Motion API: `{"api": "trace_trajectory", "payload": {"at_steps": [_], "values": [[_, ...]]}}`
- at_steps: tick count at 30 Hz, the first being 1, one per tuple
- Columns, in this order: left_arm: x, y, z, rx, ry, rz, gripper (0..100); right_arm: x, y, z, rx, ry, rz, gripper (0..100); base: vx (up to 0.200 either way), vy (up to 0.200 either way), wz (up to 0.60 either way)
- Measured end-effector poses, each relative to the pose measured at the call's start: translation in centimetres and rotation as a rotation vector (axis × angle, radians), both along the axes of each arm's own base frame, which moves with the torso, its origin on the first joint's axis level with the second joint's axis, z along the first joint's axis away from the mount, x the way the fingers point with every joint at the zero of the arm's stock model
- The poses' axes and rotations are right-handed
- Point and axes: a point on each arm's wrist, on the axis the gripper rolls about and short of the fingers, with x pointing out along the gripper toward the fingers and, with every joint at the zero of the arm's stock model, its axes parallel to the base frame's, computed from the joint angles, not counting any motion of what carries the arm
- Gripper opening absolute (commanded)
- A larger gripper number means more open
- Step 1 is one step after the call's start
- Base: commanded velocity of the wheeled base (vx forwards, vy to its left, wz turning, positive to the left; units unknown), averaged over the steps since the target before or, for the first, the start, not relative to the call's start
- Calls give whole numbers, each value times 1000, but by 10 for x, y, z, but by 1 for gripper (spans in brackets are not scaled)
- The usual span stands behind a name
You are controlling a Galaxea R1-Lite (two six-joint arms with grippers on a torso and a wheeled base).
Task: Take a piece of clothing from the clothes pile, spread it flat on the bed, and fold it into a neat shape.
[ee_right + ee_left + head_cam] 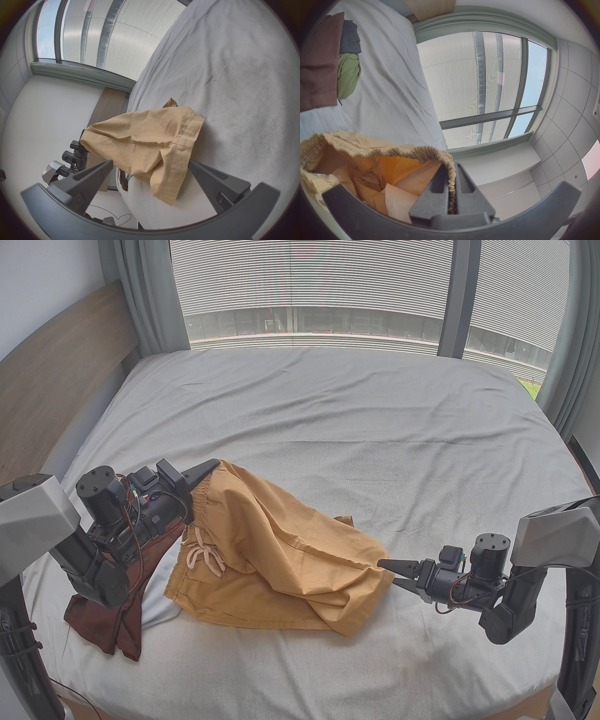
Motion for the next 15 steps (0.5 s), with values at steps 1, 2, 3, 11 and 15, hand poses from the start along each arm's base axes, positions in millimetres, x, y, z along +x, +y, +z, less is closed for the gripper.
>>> {"api": "trace_trajectory", "payload": {"at_steps": [1, 2, 3, 11, 15], "values": [[0, 0, 0, 0, 0, 0, 0, 1, 0, 2, 2, -6, -1, 100, 0, 0, 0], [0, 0, 0, 0, 0, 0, 0, 2, 0, 3, 4, -14, -2, 100, 0, 0, 0], [0, 0, 0, 0, 0, -1, 0, 4, 0, 5, 7, -24, -2, 100, 0, 0, 0], [0, -1, 0, 0, 1, -2, 0, 17, 5, 3, 13, -59, -6, 100, 0, 0, 0], [0, -1, 0, 0, 0, -2, 0, 26, 8, -3, 16, -68, -8, 100, 0, 0, 0]]}}
